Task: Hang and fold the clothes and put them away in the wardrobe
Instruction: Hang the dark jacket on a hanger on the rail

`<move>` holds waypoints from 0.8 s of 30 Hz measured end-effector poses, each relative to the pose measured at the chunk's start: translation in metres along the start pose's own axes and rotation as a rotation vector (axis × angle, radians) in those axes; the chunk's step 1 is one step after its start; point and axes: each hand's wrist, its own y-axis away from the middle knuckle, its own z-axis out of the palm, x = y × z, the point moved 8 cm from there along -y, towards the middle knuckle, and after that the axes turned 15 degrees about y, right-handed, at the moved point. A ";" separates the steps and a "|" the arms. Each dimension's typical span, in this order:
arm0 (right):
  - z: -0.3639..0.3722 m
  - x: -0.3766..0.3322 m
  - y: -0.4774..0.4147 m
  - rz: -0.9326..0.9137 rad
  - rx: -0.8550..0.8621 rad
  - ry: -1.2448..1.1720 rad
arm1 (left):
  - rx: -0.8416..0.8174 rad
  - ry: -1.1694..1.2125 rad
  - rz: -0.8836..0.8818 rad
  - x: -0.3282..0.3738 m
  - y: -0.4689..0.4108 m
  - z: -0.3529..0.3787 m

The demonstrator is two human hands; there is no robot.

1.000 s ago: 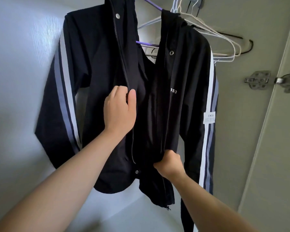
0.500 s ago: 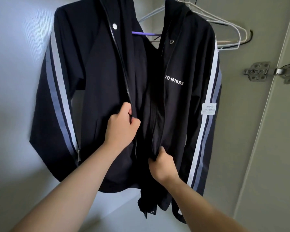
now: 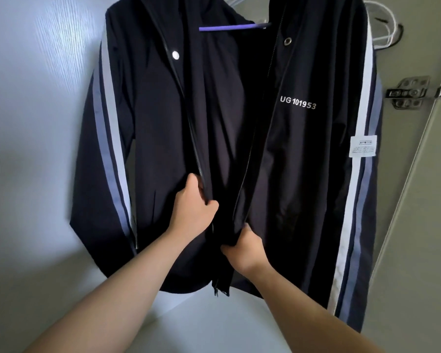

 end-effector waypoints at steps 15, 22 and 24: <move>0.080 0.073 0.054 0.397 -0.413 -0.206 | -0.001 -0.221 -0.465 -0.110 0.074 -0.007; 0.100 0.088 0.073 0.493 -0.440 -0.453 | 0.230 0.387 -1.167 -0.192 0.154 -0.015; 0.105 0.091 0.077 0.506 -0.439 -0.570 | 0.287 0.588 -1.296 -0.200 0.169 -0.011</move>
